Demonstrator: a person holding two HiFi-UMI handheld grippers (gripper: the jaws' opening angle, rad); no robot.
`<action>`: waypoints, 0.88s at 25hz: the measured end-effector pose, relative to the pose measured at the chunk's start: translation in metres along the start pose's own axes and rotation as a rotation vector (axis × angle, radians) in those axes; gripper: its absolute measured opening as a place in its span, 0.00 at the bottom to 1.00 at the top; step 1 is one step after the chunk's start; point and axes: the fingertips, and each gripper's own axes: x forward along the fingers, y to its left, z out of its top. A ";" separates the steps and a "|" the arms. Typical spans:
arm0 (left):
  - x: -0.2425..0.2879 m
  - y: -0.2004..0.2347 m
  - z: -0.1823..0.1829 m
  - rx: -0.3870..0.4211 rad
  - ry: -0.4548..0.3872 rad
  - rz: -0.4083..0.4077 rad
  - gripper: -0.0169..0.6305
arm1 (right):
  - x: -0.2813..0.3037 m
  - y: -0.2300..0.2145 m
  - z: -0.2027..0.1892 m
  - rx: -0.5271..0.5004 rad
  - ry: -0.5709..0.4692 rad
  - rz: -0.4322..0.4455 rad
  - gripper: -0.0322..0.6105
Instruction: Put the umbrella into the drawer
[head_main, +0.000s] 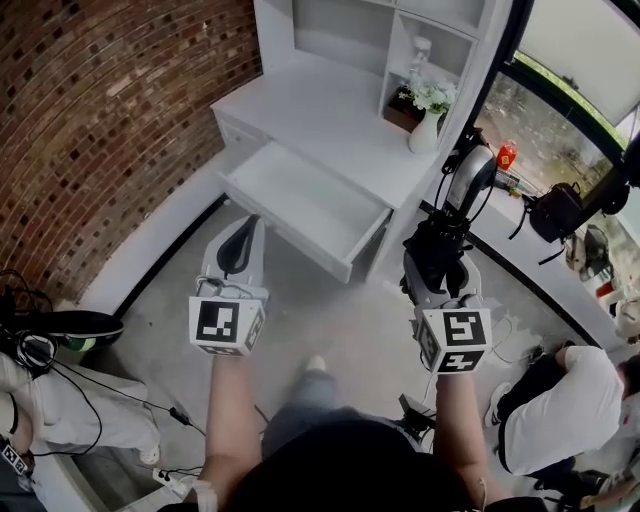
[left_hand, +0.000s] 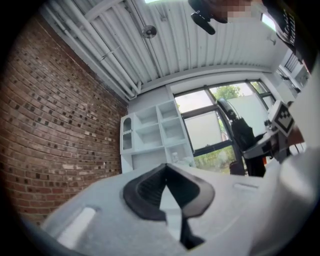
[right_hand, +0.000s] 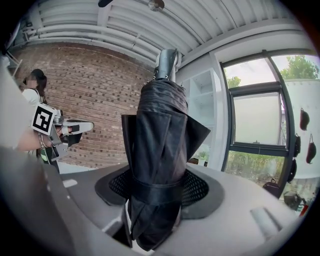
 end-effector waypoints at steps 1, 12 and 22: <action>0.008 0.009 -0.004 -0.002 0.001 0.002 0.03 | 0.013 0.001 0.002 0.001 0.003 0.000 0.45; 0.097 0.098 -0.047 -0.032 0.018 -0.005 0.03 | 0.138 0.007 0.017 0.001 0.028 -0.010 0.45; 0.119 0.119 -0.076 -0.055 0.051 -0.012 0.03 | 0.184 0.018 0.009 -0.011 0.072 0.016 0.45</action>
